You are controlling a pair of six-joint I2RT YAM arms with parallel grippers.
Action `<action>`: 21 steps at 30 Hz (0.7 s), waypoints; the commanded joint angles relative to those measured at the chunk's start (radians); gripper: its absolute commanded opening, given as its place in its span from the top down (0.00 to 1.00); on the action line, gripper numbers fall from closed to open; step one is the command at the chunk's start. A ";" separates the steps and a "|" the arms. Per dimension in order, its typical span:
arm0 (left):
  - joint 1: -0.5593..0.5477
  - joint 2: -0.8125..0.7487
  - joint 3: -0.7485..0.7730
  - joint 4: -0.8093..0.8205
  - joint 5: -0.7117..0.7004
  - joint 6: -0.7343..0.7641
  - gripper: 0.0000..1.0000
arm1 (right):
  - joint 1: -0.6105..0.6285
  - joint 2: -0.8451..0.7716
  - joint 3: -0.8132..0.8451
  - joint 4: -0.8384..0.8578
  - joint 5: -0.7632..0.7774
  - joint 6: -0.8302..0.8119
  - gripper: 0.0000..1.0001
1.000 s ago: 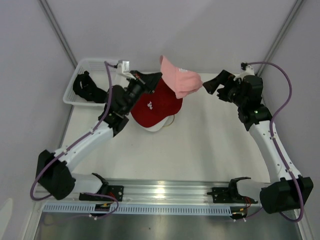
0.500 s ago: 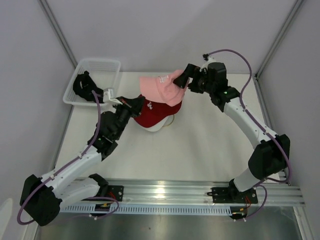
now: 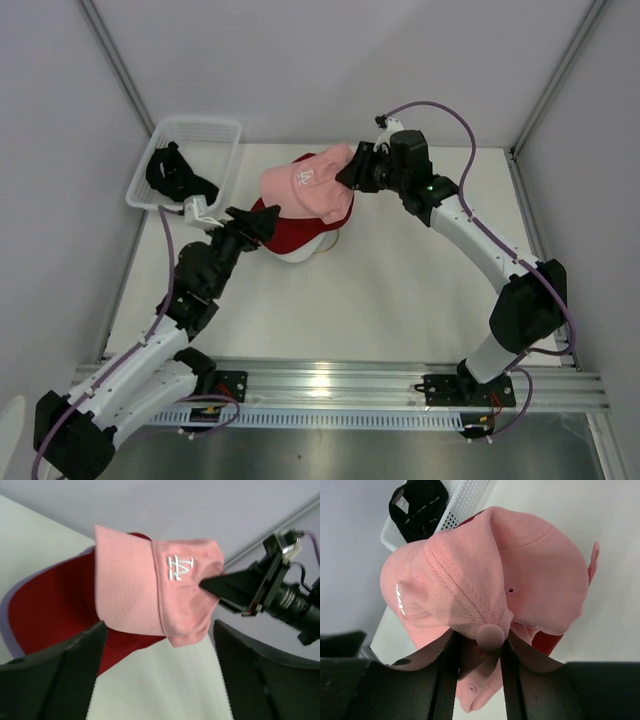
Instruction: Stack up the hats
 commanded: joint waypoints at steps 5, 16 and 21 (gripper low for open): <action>0.387 -0.060 -0.050 -0.005 0.374 -0.138 0.03 | 0.006 0.002 0.044 -0.005 -0.084 -0.116 0.57; 0.452 0.390 0.140 0.266 0.783 -0.216 0.12 | 0.008 0.011 0.064 -0.057 -0.130 -0.155 0.51; 0.452 0.436 0.220 0.244 0.791 -0.176 0.13 | 0.006 0.020 0.072 -0.068 -0.136 -0.162 0.49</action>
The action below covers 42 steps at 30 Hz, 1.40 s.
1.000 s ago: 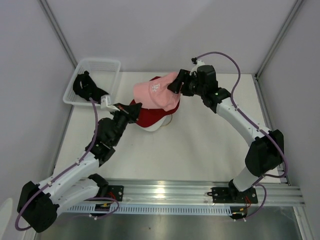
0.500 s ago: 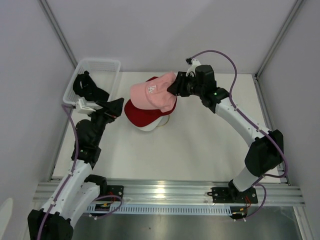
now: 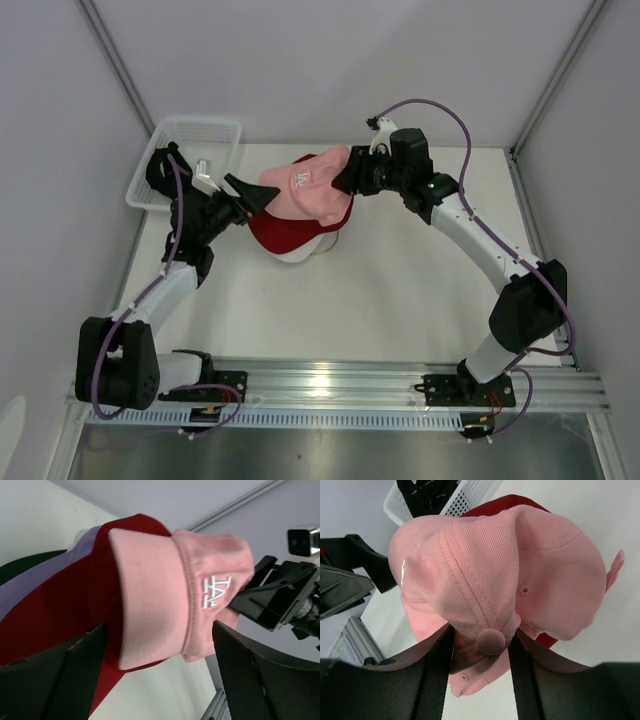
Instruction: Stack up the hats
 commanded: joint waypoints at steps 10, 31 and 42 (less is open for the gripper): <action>0.006 0.043 0.168 0.008 0.120 0.034 0.58 | 0.007 0.025 0.048 -0.009 -0.019 -0.028 0.45; -0.371 -0.201 0.118 0.081 -0.751 -0.380 0.99 | -0.237 -0.249 0.123 -0.285 0.098 0.007 0.00; -0.490 0.040 0.228 0.300 -0.824 -0.218 0.99 | -0.252 -0.286 0.035 -0.311 0.064 0.006 0.01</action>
